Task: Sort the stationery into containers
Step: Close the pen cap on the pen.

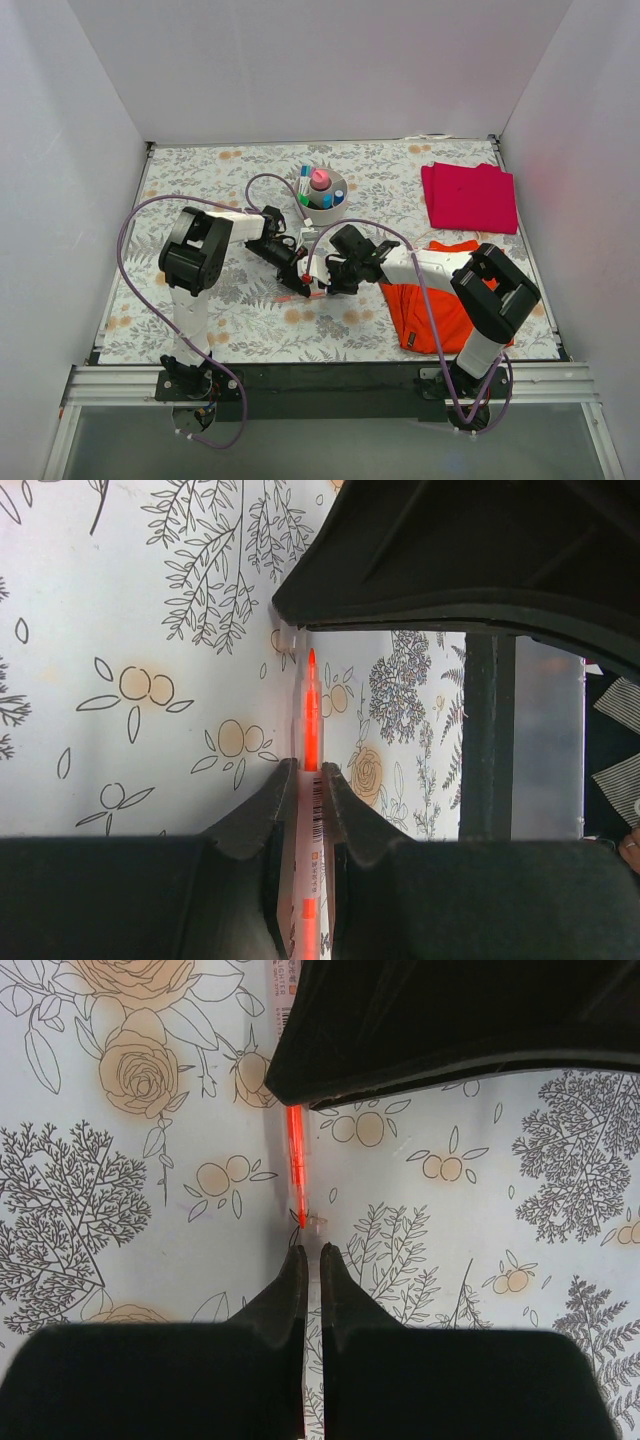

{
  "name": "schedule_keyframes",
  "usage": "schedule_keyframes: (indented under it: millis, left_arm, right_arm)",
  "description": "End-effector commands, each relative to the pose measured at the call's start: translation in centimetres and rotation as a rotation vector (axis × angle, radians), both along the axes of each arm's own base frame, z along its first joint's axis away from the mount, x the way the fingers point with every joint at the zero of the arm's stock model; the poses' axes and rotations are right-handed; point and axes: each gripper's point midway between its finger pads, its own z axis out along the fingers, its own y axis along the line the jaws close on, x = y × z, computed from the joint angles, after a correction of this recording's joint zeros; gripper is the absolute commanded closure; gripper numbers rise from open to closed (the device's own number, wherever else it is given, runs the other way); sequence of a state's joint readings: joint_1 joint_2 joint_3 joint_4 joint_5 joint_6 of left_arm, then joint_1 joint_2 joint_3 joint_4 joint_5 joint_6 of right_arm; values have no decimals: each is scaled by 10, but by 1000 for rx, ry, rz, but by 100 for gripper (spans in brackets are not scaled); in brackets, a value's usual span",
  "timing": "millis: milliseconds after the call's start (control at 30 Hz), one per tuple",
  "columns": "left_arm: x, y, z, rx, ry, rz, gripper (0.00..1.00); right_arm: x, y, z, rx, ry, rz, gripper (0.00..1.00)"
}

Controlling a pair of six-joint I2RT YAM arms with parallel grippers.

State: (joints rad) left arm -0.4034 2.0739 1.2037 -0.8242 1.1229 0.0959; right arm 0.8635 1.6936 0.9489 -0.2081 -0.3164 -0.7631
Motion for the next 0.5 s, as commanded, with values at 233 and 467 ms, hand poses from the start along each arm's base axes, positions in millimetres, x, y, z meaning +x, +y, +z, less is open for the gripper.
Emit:
schedule_keyframes:
  millis: [233, 467]
  left_arm:
    - [5, -1, 0, 3, -58, -15, 100]
    - [6, 1, -3, 15, -54, -15, 100]
  right_arm:
    - [2, -1, 7, 17, -29, 29, 99]
    - [-2, -5, 9, 21, -24, 33, 99]
